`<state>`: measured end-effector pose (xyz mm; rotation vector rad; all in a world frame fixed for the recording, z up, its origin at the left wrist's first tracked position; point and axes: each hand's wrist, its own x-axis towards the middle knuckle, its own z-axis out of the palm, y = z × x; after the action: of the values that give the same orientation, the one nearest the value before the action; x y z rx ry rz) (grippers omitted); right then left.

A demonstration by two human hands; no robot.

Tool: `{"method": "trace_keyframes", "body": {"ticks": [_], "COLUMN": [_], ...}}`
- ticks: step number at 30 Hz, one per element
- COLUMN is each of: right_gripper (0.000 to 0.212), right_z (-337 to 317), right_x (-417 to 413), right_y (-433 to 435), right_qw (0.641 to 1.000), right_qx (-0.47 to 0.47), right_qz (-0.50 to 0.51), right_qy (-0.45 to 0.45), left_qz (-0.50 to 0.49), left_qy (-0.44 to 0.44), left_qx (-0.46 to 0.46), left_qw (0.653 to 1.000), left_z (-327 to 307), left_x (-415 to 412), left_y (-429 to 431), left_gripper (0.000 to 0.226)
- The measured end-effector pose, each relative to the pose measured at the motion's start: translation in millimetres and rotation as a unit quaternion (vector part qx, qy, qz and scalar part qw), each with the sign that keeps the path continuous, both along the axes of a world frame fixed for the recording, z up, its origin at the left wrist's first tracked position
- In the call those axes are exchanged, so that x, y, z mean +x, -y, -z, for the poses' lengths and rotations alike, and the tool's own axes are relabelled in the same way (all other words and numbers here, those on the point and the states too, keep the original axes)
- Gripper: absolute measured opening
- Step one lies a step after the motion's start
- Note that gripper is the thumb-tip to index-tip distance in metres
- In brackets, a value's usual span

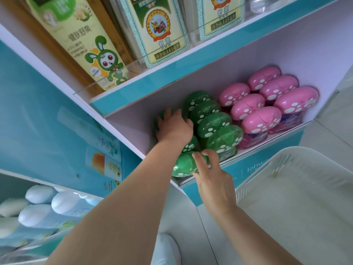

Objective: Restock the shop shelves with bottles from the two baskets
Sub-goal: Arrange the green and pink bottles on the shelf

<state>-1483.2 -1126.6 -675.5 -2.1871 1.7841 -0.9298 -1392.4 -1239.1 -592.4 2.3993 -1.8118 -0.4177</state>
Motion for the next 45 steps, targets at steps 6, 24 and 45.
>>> {"method": "trace_keyframes", "body": {"ticks": [6, 24, 45], "right_gripper": [0.083, 0.078, 0.077], "right_z": [-7.7, -9.0, -18.0], "right_x": [7.6, 6.0, -58.5], "right_y": [3.8, 14.3, -16.1], "right_qw": [0.999, 0.995, 0.997], "right_qx": [-0.019, -0.076, -0.011], "right_qz": [-0.011, -0.006, 0.040], "right_qy": [-0.024, -0.065, -0.064], "left_qz": [0.055, 0.022, 0.068], "left_qy": [0.002, -0.098, -0.075], "left_qx": [0.072, 0.023, 0.013], "left_qw": [0.996, 0.995, 0.995], "left_z": [-9.1, -16.1, -11.9], "left_x": [0.7, 1.8, -5.5], "left_y": [-23.3, -40.2, -78.4], "left_gripper": [0.052, 0.040, 0.046]}}
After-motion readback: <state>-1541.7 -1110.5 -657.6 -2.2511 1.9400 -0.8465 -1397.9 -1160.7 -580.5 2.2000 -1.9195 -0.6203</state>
